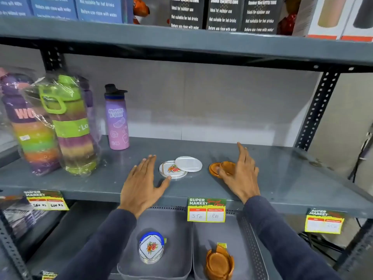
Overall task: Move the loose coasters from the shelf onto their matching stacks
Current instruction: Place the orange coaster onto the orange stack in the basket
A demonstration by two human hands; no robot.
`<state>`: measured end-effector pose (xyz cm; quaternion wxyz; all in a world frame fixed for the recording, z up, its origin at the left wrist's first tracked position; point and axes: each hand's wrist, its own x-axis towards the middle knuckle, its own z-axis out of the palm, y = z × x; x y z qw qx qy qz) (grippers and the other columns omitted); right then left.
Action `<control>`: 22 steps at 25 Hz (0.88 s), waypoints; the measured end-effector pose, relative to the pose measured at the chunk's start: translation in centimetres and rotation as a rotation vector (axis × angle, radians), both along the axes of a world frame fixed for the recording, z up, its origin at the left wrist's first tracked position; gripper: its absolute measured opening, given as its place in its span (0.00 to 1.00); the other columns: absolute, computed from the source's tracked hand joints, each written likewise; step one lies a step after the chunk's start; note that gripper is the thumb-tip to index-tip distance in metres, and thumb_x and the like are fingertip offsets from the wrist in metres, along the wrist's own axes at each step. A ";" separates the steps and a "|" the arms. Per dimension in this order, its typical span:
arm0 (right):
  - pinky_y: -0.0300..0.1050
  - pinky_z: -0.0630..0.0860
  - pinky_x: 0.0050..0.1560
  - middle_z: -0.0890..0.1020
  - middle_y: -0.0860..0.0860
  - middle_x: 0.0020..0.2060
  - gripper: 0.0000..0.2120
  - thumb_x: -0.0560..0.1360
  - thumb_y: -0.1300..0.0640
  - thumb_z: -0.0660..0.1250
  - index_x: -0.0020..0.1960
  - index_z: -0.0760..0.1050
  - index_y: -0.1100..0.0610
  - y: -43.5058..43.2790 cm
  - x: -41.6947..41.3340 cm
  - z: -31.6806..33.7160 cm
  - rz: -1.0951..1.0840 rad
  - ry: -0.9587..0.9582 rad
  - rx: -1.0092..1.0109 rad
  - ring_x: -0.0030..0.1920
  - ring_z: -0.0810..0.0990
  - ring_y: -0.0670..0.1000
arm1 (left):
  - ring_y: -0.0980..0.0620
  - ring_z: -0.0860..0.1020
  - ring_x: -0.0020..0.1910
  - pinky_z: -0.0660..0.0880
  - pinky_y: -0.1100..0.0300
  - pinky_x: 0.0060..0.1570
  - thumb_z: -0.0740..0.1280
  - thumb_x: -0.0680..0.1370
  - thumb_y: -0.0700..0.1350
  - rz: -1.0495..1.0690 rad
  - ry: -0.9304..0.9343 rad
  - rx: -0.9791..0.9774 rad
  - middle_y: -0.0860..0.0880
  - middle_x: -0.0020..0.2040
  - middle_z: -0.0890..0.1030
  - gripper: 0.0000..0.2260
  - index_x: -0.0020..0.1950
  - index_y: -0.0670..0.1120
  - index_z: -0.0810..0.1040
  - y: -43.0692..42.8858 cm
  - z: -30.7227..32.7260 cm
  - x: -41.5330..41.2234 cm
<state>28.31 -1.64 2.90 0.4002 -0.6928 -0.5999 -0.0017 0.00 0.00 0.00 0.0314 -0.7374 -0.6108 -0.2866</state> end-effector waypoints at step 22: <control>0.52 0.69 0.66 0.73 0.49 0.69 0.50 0.59 0.45 0.83 0.70 0.55 0.43 -9.9 -5.9 8.6 0.223 0.091 0.595 0.66 0.74 0.55 | 0.53 0.52 0.80 0.49 0.53 0.78 0.45 0.69 0.75 0.024 0.150 -0.183 0.52 0.81 0.55 0.45 0.79 0.49 0.56 1.7 -0.3 -0.5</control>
